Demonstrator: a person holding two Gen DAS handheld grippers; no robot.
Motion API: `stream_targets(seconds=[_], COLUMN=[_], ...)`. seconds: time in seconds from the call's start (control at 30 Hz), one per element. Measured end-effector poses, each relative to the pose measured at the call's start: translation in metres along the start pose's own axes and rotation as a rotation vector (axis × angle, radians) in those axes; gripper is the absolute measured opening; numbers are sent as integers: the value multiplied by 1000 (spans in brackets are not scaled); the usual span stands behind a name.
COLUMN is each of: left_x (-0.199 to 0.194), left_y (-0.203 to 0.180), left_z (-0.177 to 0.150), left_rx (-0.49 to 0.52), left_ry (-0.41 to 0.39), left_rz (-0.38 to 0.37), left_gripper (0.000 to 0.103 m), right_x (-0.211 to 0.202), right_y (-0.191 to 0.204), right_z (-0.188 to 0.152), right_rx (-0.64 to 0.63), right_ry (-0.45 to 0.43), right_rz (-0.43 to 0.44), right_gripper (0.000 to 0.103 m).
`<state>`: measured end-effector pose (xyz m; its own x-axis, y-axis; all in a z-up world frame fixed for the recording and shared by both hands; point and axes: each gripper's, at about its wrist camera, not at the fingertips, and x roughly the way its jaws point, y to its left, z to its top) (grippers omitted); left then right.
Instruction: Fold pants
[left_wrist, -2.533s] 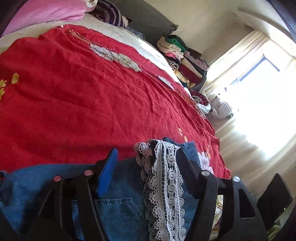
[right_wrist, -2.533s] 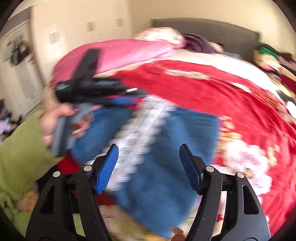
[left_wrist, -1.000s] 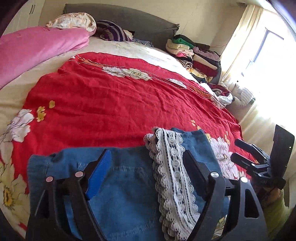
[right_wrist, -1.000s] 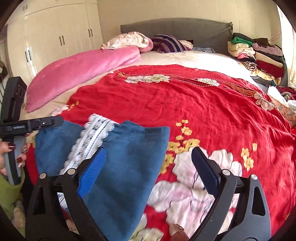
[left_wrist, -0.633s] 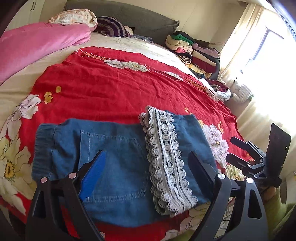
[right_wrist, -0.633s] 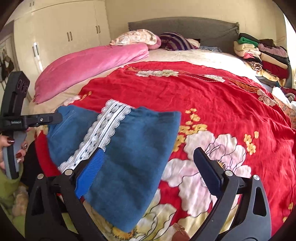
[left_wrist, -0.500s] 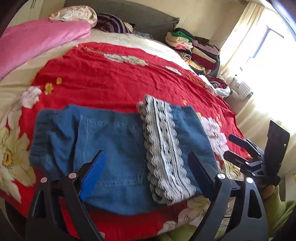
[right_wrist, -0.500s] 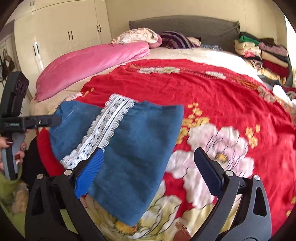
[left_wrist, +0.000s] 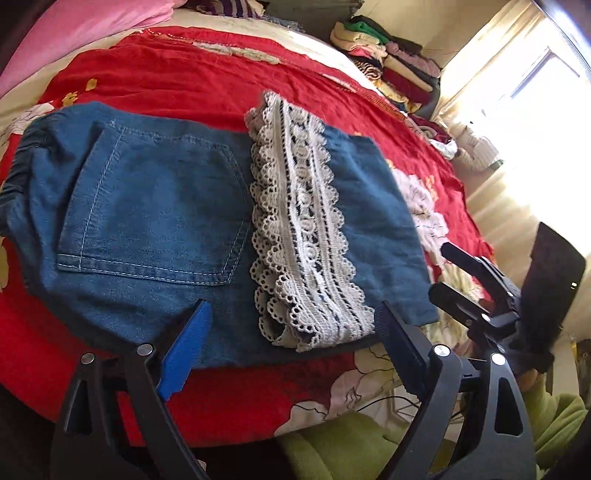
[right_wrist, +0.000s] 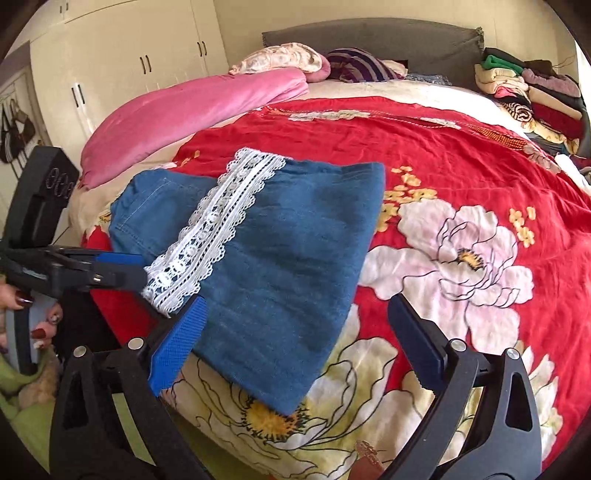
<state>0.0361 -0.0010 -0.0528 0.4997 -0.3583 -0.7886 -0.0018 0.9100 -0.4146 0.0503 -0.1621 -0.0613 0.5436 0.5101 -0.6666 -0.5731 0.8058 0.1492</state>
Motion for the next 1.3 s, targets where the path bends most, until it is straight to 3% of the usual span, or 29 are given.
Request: stream_targets(seconds=[0.17,0.2,0.23,0.27,0.43,0.57,0.67,0.83,1.03,1.2,1.3], left_x=[18,22,23,23,5,-6,4,5,6,-3,-8], left_y=[-10,-12,-13,-11,-6,-13,-11,-1,-5,-11,-14], left_z=[4,4,4,4,-4,-10,-12,-13,-11,-9,-9], left_rx=[36,60,72,73,73,117,126,91,104,117,129], left_ry=[10,9,3,-4,-2,-11,2,5,1,-26,-42], left_rz=[72,96,103,92,49,82,113,79,84,100,111], left_gripper=[84,71,50,39,17,17,23,32,33,45,45], right_x=[2,3,4,5,-4,-10,0,38,37,15,3], right_y=[2,2,1,1,6,26,36,34,27,17,10], right_z=[-4,-4,-5,-5,0,4,3,-14,-17,-10,-5], right_rx=[-27,-28,-29,-27,-40,-117,-159,-200,-171,-131,-110], right_ry=[0,2,8,10,-16,-43,-19,134,126,75,52], right_rz=[-13,-17,-23,-25,-7,18,26,-46,-25,2,-13], right_gripper=[92,92,92,92,92,91,84,72,71,72,73])
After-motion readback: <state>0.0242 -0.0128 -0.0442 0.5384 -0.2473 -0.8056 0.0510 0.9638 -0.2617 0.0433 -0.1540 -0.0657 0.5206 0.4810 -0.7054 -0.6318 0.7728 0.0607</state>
